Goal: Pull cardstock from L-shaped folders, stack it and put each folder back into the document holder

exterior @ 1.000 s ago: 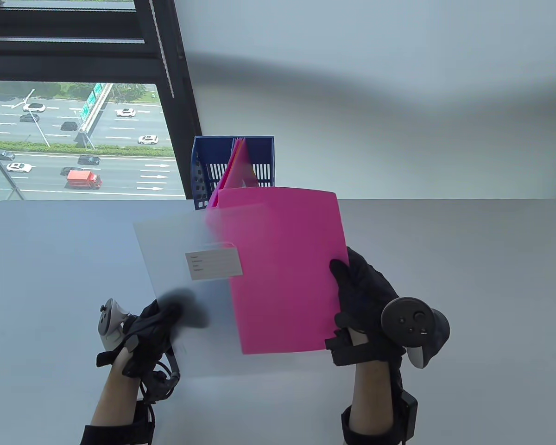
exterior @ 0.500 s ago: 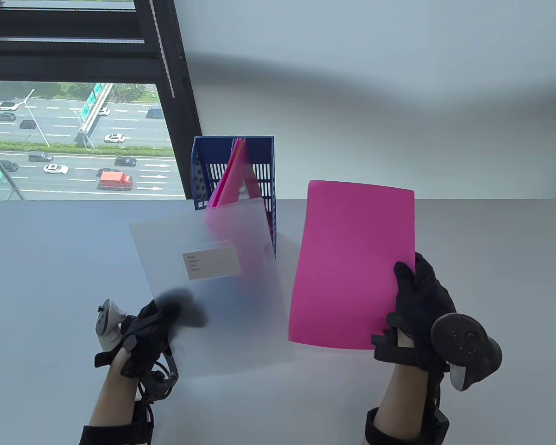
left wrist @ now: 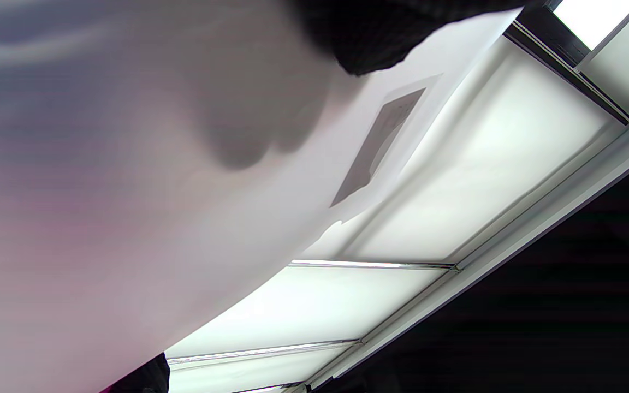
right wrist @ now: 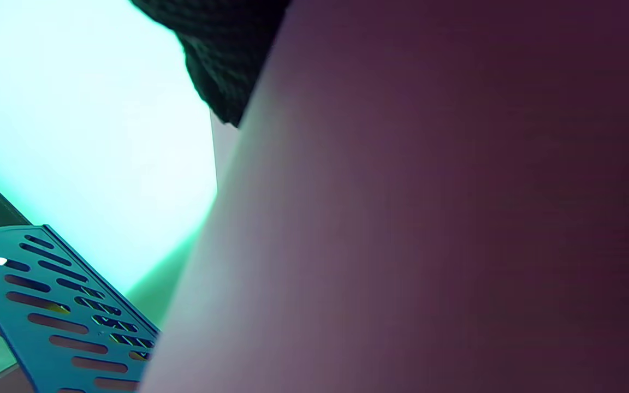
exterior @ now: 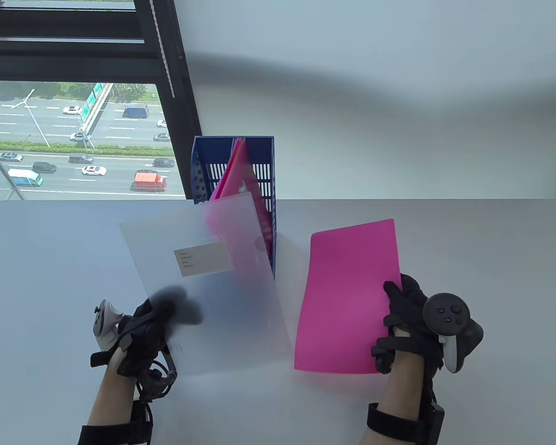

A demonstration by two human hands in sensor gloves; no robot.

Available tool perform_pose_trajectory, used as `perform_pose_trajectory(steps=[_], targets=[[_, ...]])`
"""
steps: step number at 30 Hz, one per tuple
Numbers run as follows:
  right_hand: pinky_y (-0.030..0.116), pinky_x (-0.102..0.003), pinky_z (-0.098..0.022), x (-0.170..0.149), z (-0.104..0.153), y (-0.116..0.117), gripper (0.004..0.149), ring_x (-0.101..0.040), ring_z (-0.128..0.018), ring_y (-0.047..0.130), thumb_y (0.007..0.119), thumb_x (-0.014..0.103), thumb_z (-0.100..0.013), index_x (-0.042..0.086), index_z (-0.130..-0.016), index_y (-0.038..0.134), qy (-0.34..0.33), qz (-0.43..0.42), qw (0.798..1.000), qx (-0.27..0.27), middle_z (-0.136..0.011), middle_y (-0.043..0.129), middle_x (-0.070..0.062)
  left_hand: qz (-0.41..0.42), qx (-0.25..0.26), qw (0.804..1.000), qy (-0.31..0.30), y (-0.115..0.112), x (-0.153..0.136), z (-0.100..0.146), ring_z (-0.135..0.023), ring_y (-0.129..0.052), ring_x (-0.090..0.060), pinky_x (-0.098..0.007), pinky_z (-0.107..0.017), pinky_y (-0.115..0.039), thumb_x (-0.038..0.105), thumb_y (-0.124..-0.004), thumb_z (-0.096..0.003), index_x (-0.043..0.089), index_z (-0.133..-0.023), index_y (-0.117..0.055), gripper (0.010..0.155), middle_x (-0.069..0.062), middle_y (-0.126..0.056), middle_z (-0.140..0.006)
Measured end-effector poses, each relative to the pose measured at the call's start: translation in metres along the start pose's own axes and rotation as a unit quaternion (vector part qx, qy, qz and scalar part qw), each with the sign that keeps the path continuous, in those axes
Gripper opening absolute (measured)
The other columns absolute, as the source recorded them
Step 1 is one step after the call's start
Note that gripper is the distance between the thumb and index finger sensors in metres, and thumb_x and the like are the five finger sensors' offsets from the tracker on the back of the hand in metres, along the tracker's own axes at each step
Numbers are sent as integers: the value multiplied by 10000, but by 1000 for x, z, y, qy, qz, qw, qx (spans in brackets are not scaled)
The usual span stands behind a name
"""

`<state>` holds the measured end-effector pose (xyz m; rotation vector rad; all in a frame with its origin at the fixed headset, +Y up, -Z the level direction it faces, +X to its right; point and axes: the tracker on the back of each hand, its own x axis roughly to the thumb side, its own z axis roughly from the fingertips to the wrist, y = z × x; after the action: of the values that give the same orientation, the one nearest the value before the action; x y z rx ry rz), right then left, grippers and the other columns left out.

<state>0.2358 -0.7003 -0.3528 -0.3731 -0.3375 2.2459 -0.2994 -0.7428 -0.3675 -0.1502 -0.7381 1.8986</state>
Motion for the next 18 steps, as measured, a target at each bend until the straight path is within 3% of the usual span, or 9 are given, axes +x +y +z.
perform_pose_trajectory(steps=[3,8,12,17,18], targets=[[737,-430,-630,-6,-5,17,421,-86,-274,960,886,412,-550,203,-913,839,12,1,999,35,-632,1006,23,2,5,1000,-3,0,0,0,-805,-995,-284,-489,-756,-674,361,-690,-617,211,-1063,-690,471,-42,-870,-927],[721,-435,-645,-7,-6,44,482,-82,-302,956,924,422,-526,210,-941,807,29,44,998,45,-667,989,36,5,7,1000,-5,-1,1,0,-805,-994,-286,-489,-755,-674,362,-690,-616,212,-1063,-689,472,-40,-871,-926],[656,-459,-697,-6,-6,64,754,-98,-444,946,947,398,-511,190,-1100,524,46,84,994,48,-907,818,20,6,12,1000,-8,1,3,0,-803,-996,-285,-489,-755,-675,362,-691,-616,213,-1062,-692,470,-41,-872,-925],[567,-499,-730,0,-3,81,778,-170,-600,904,953,402,-508,218,-1104,489,67,170,982,52,-1001,710,-7,10,15,1000,-13,2,4,1,-805,-996,-282,-487,-756,-676,364,-691,-616,216,-1062,-691,470,-37,-871,-926],[513,-524,-744,1,-2,85,786,-213,-702,840,958,406,-508,232,-1106,480,81,187,977,61,-1021,681,-3,11,15,1000,-13,2,4,1,-806,-995,-281,-488,-756,-675,364,-691,-617,215,-1062,-691,470,-39,-872,-926]])
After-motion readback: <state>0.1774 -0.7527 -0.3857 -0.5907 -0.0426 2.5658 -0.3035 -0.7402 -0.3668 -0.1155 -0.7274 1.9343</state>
